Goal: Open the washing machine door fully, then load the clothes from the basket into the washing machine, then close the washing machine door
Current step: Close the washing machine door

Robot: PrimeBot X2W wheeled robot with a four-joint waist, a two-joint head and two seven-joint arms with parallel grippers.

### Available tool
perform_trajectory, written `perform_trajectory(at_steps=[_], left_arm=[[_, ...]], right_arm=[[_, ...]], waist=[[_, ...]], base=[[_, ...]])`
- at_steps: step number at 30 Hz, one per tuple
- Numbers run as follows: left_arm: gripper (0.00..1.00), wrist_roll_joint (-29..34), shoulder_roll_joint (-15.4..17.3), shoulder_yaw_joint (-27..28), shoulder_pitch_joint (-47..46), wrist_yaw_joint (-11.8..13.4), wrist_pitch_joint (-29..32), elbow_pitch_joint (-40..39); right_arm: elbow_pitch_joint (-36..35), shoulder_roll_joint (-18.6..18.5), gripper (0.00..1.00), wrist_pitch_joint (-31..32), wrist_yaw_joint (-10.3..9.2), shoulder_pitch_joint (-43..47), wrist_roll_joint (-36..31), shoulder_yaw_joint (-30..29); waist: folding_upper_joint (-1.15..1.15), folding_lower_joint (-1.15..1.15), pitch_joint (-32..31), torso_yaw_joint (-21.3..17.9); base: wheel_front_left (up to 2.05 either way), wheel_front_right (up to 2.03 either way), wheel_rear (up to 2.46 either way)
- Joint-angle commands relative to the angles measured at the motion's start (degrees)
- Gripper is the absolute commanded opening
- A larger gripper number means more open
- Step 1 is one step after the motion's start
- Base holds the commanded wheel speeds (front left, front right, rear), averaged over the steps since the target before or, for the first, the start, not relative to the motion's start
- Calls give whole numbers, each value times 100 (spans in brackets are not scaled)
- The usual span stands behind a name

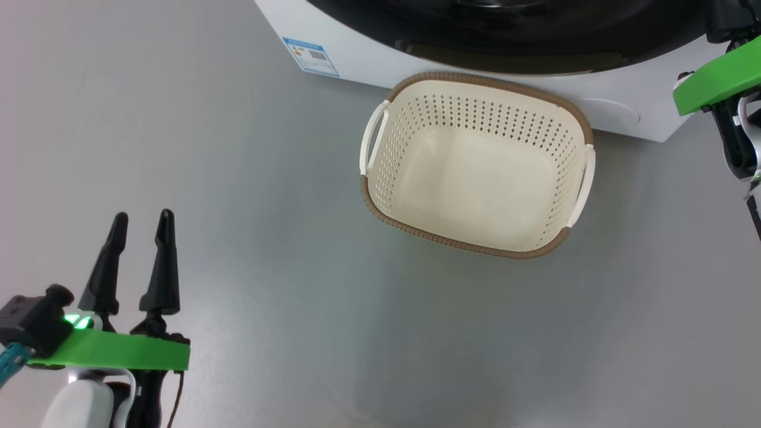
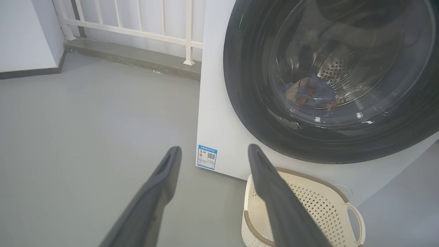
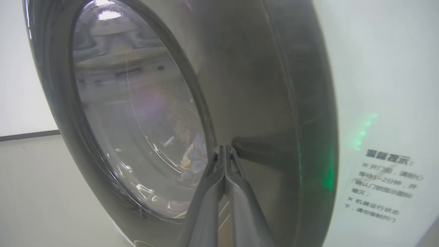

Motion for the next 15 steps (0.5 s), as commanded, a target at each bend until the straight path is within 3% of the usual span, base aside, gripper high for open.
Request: perform_trajectory(at_steps=[1,8,12,13,14,15], left_arm=[[100,0,244,221,-106,4,-52,-75],[100,36,262,234,-47,4,-52,-67],[100,73,268,193,11,4,-52,-66],[100,96,272,183,52,4,-52,-57],[100,110,271,178,77,4,-52,-50],[100,124,272,178,106,4,-52,-42]], right_arm=[[-112,-17,0,-29,-56,90,8,-77],[-180,35,2,-29,-56,340,105,78],[-288,9,35,-29,-56,612,343,510],[-419,-20,91,-29,-56,738,449,623],[-487,-30,100,-29,-56,813,498,674],[-550,-34,100,-29,-56,897,549,722]], waist=[[0,0,-90,-38],[0,0,-332,-172],[0,0,-605,-314],[0,0,-752,-404],[0,0,-829,-452],[0,0,-909,-503]], base=[[0,0,0],[0,0,0],[0,0,0],[0,0,0],[0,0,0],[0,0,0]])
